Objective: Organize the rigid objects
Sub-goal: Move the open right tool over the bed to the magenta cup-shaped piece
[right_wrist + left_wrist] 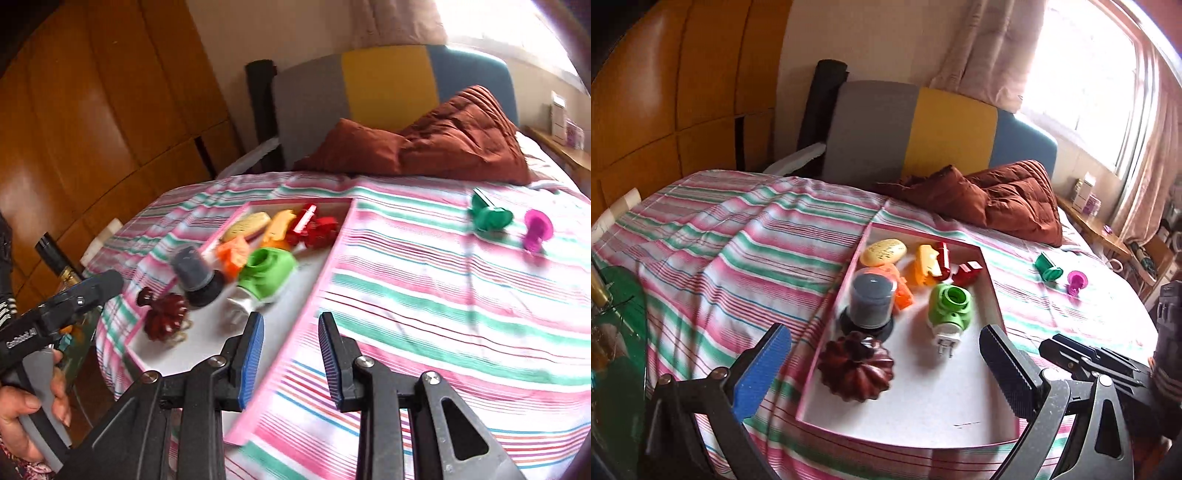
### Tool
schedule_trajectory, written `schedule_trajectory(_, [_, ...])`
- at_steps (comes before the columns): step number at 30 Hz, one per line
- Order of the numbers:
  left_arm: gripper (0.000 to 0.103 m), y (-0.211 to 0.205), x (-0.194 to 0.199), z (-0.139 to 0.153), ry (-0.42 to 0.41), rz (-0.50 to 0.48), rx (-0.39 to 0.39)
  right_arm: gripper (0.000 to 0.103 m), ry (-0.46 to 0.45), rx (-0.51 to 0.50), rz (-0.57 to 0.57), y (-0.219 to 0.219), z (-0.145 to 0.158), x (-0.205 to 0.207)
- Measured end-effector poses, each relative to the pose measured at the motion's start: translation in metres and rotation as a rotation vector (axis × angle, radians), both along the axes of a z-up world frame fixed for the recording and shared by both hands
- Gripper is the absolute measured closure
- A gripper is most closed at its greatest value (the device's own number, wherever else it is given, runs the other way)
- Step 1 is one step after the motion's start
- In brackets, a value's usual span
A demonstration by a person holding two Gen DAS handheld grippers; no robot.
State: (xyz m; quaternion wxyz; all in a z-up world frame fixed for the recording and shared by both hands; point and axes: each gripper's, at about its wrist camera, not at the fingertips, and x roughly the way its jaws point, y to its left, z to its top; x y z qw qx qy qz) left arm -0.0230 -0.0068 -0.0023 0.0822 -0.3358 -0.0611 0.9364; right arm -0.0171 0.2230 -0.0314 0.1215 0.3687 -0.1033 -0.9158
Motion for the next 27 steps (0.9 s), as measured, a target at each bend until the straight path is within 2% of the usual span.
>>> schedule_trajectory(12, [0.0,0.045,0.0,0.003,-0.025,-0.099,-0.021,0.073,-0.041,-0.018,-0.158,0.069,-0.02,0.014])
schedule_trajectory(18, [0.0,0.081,0.006,0.001,-0.043,-0.228,-0.009,0.072,-0.078,-0.039,-0.243,0.102,-0.036,0.02])
schedule_trajectory(23, [0.0,0.119,0.012,-0.004,-0.068,-0.322,-0.068,0.072,-0.111,-0.071,-0.322,0.134,-0.05,0.029])
schedule_trajectory(27, [0.0,0.143,0.017,-0.007,-0.073,-0.371,-0.105,0.072,-0.101,-0.073,-0.371,0.156,-0.052,0.037])
